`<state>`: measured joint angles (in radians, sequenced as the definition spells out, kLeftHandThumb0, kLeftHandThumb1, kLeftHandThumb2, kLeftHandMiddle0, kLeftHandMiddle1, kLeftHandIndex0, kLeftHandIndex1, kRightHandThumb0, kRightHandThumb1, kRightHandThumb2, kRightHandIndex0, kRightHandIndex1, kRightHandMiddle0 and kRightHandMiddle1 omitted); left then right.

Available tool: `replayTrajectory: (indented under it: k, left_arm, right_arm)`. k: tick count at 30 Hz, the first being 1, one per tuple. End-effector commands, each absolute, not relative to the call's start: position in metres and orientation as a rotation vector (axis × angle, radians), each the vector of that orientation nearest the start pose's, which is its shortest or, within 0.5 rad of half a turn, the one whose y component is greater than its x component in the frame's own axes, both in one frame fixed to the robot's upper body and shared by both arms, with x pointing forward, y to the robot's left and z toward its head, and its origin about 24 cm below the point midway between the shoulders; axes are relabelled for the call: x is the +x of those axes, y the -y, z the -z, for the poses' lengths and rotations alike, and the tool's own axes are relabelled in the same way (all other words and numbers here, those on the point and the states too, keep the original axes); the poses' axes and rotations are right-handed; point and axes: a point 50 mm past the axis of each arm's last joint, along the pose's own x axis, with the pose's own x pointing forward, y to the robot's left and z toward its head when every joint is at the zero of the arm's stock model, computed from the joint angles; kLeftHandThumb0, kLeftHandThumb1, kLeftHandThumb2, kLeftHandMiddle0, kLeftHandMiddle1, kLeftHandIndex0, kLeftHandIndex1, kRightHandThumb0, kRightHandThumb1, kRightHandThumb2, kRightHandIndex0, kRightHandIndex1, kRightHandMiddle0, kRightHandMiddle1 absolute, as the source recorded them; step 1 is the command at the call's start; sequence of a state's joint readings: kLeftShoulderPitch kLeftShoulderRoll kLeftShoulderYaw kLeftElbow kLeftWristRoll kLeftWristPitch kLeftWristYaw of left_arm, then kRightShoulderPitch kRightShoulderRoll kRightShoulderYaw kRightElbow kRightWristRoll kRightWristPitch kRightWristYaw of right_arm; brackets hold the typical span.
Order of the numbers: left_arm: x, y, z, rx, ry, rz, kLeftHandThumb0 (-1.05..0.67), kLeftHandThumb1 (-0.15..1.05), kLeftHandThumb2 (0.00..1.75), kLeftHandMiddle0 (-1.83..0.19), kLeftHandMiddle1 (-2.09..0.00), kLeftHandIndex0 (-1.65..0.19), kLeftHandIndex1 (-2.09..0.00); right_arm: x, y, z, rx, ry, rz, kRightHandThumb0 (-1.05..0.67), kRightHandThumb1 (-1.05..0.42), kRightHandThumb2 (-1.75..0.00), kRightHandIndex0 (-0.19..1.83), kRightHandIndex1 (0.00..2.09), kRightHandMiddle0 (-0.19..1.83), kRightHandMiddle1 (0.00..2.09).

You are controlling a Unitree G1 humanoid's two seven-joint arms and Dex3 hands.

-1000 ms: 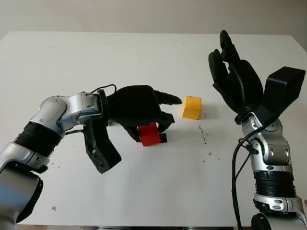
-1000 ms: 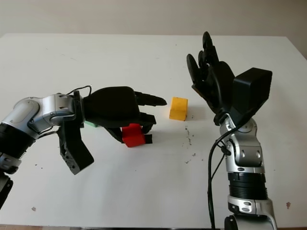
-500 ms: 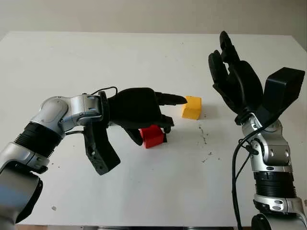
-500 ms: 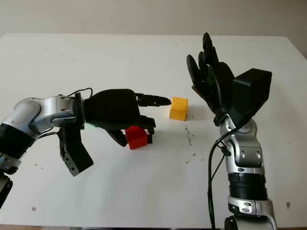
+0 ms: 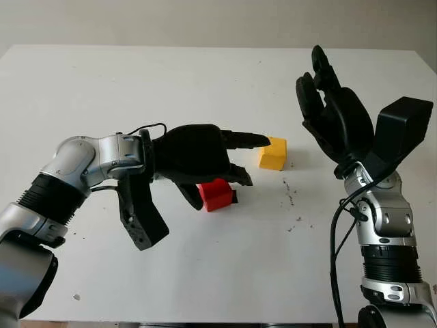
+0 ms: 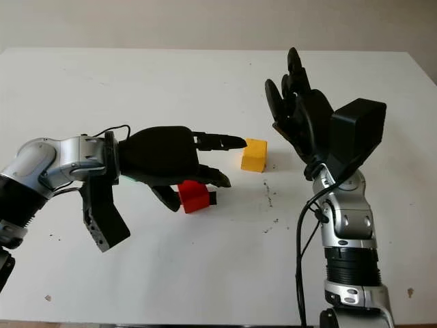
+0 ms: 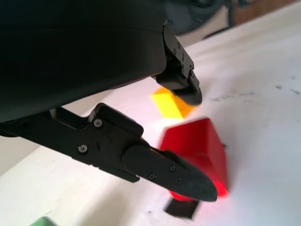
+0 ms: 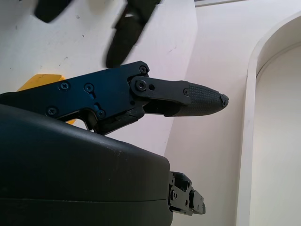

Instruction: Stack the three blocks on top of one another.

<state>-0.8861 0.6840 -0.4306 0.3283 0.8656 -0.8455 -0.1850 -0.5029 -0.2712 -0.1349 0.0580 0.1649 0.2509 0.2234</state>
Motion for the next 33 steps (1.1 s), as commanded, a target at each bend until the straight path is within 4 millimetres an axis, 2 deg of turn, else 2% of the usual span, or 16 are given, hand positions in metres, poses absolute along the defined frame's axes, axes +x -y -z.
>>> replayTrajectory:
  k: [1, 5, 10, 11, 12, 15, 19, 22, 25, 28, 33]
  left_arm:
    - [0.321, -0.125, -0.211, 1.743, 0.962, 0.768, -0.76, 0.86, 0.03, 0.01, -0.05, -0.28, -0.12]
    - [0.319, -0.148, -0.224, 1.617, 0.836, 0.649, -0.77, 0.88, 0.06, 0.04, -0.04, -0.25, -0.08]
    - [0.316, -0.178, -0.233, 1.338, 0.648, 0.492, -0.78, 0.97, 0.08, 0.11, -0.03, -0.13, -0.03]
    - [0.315, -0.184, -0.233, 1.276, 0.621, 0.466, -0.81, 1.01, 0.1, 0.14, -0.03, -0.08, -0.02]
    - [0.315, -0.19, -0.232, 1.212, 0.599, 0.441, -0.85, 1.03, 0.21, 0.16, -0.04, -0.01, -0.02]
    - [0.311, -0.208, -0.22, 0.963, 0.54, 0.368, -0.87, 1.05, 0.44, 0.19, -0.01, 0.12, -0.01]
    - [0.304, -0.223, -0.202, 0.756, 0.485, 0.218, -0.88, 1.05, 0.62, 0.19, 0.0, 0.19, 0.0]
    - [0.304, -0.229, -0.187, 0.517, 0.455, 0.128, -0.85, 1.05, 0.66, 0.19, 0.0, 0.19, 0.0]
    - [0.304, -0.235, -0.172, 0.312, 0.424, 0.047, -0.78, 1.05, 0.64, 0.19, 0.0, 0.19, 0.0]
    - [0.304, -0.238, -0.162, 0.221, 0.391, -0.004, -0.76, 1.05, 0.65, 0.19, 0.0, 0.19, 0.0]
    - [0.303, -0.241, -0.149, 0.202, 0.296, -0.108, -0.78, 1.05, 0.65, 0.19, 0.0, 0.19, 0.0]
  right_arm:
    - [0.333, 0.187, -0.165, -0.088, 0.216, -0.187, -0.63, -1.05, -0.5, -0.19, 0.0, -0.19, 0.0]
    - [0.333, 0.187, -0.165, -0.093, 0.217, -0.186, -0.63, -1.05, -0.5, -0.19, 0.0, -0.19, 0.0]
    - [0.334, 0.187, -0.166, -0.092, 0.22, -0.197, -0.61, -1.05, -0.51, -0.19, 0.0, -0.19, 0.0]
    - [0.334, 0.187, -0.166, -0.095, 0.221, -0.196, -0.61, -1.05, -0.51, -0.19, 0.0, -0.19, 0.0]
    - [0.334, 0.188, -0.167, -0.097, 0.222, -0.195, -0.61, -1.05, -0.51, -0.19, 0.0, -0.19, 0.0]
    - [0.335, 0.189, -0.169, -0.107, 0.221, -0.196, -0.61, -1.05, -0.51, -0.19, 0.0, -0.19, 0.0]
    - [0.335, 0.193, -0.173, -0.183, 0.223, -0.176, -0.64, -1.05, -0.45, -0.19, 0.0, -0.19, 0.0]
    - [0.336, 0.196, -0.177, -0.294, 0.234, -0.145, -0.72, -1.05, -0.29, -0.19, 0.0, -0.18, 0.03]
    - [0.338, 0.198, -0.181, -0.337, 0.228, -0.137, -0.71, -1.03, -0.11, -0.19, 0.0, -0.16, 0.05]
    - [0.339, 0.198, -0.185, -0.439, 0.234, -0.137, -0.7, -0.99, -0.06, -0.17, 0.02, -0.13, 0.07]
    - [0.34, 0.199, -0.191, -0.774, 0.223, -0.15, -0.75, -0.97, -0.05, -0.11, 0.06, -0.05, 0.1]
